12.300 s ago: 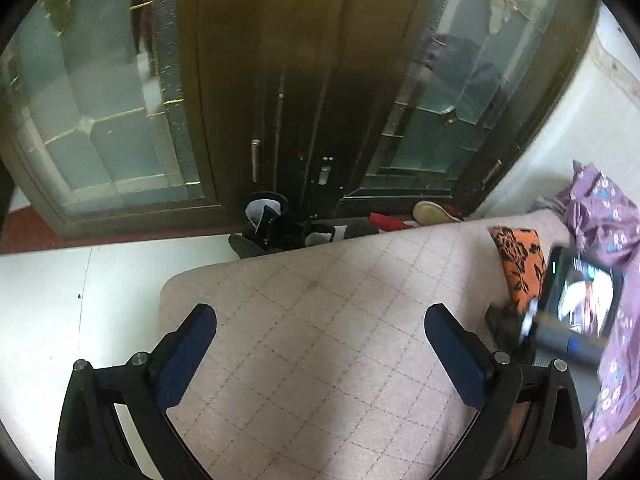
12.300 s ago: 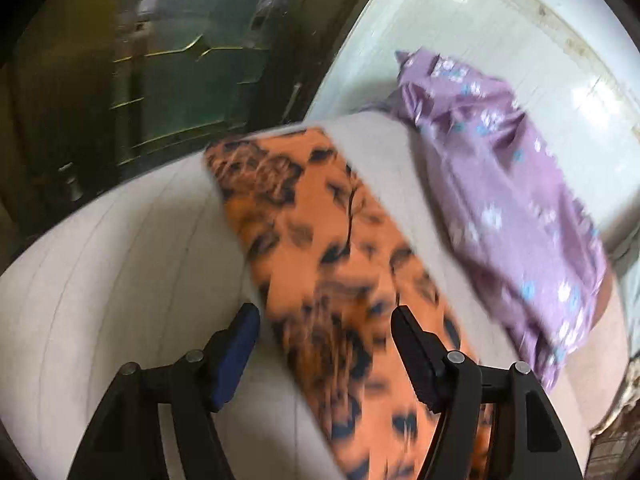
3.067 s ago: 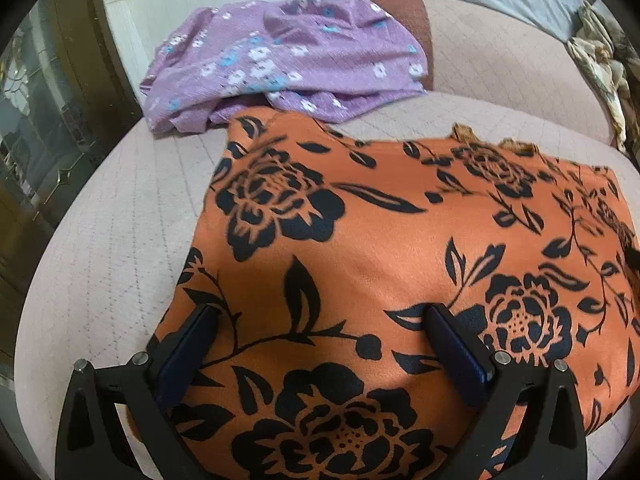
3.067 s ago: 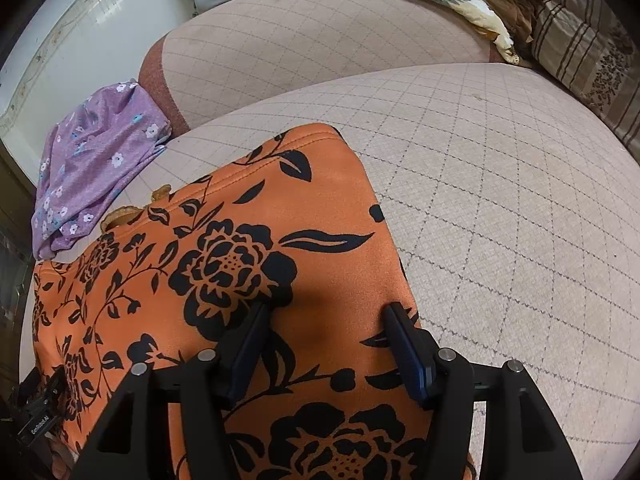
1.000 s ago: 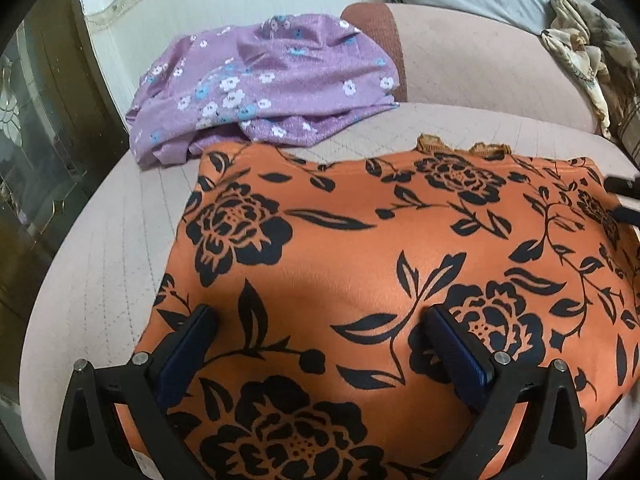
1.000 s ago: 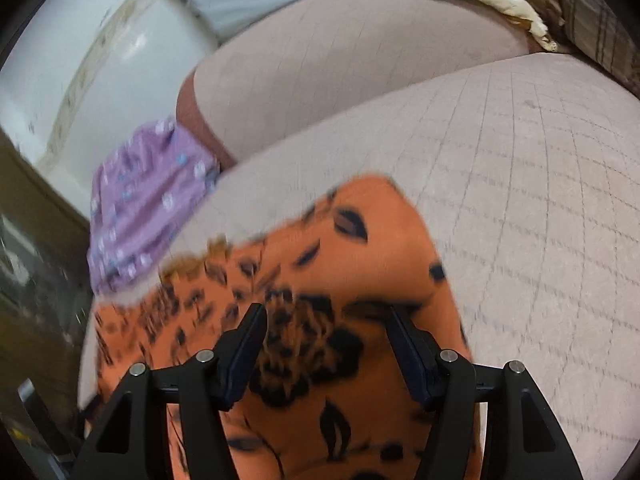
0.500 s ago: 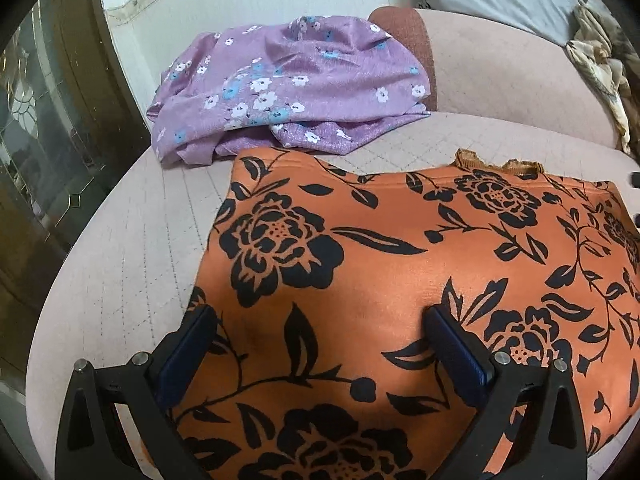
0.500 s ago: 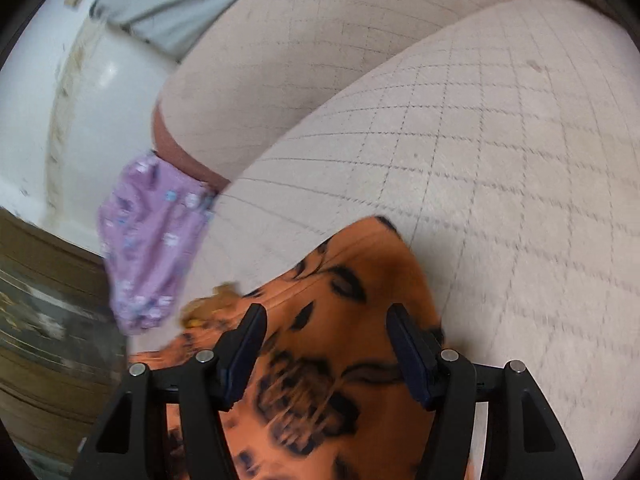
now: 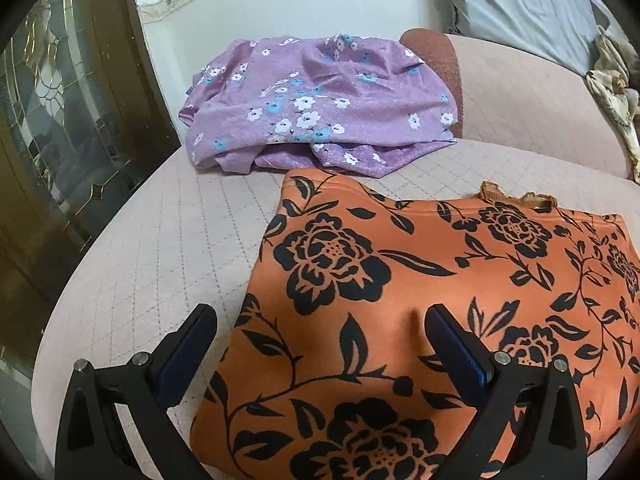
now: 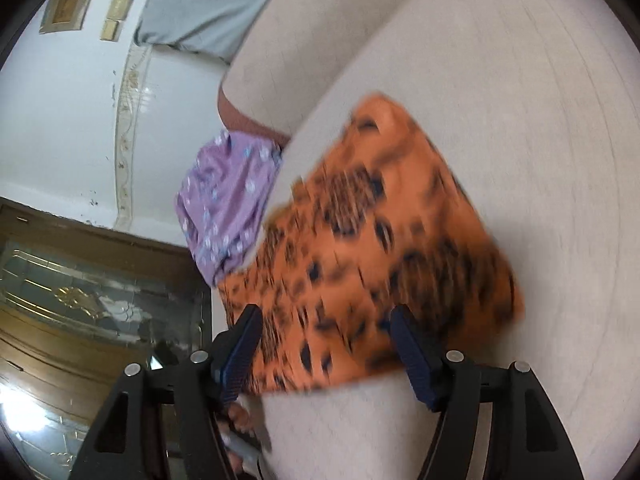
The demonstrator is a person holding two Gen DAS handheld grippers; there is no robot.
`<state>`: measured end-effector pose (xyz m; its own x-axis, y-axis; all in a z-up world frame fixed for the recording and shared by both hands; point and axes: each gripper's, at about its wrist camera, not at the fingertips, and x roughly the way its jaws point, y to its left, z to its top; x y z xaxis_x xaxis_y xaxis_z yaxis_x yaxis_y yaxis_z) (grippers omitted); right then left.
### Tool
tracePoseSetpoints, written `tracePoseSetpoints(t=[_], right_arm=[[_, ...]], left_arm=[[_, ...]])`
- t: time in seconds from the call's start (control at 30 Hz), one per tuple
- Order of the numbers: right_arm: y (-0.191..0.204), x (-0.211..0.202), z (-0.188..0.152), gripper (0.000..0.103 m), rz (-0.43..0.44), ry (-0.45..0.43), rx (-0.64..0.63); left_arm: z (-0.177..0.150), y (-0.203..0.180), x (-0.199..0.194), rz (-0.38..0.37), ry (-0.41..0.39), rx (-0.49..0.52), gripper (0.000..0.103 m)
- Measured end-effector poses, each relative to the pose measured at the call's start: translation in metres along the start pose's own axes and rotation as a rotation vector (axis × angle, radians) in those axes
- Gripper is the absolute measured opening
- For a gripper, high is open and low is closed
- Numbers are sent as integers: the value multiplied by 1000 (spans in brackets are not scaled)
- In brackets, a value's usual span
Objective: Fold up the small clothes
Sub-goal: 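Grasp the folded blouse edge with the right gripper and fold it over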
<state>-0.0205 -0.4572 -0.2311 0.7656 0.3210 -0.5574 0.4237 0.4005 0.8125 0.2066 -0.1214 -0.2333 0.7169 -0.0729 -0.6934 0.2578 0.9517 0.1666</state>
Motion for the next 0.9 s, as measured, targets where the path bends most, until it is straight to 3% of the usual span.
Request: tracePoseSetpoints(t=[0.17,0.27,0.37,0.43,0.63,0.8,0.9], right_arm=[[-24,10,-29,70,-56,38,60],[-37,18,-29,70,-108,14,90],[-45,26,-22,70,-86,-31,142],[-45,29,-18,70,-88,-51,136],[-50,35,-2,71,-65,-83,158],[-60,31,8,71,-9,-100,237],[-60,25,5,71,-9,-95,244]], left_arm=[[-5,-17,-6,-39,6,72,103],[-8,-27,-9,-82,11,101,103],[-16,-38,-3,-124,52,114,103],[-22,-44,6,-118,81,129,103],[-29,-54,2,-67,25,175,103],[-25,-46,-1,-83,47,94,103],[-20,-41,-14,-38,-38,98,103]])
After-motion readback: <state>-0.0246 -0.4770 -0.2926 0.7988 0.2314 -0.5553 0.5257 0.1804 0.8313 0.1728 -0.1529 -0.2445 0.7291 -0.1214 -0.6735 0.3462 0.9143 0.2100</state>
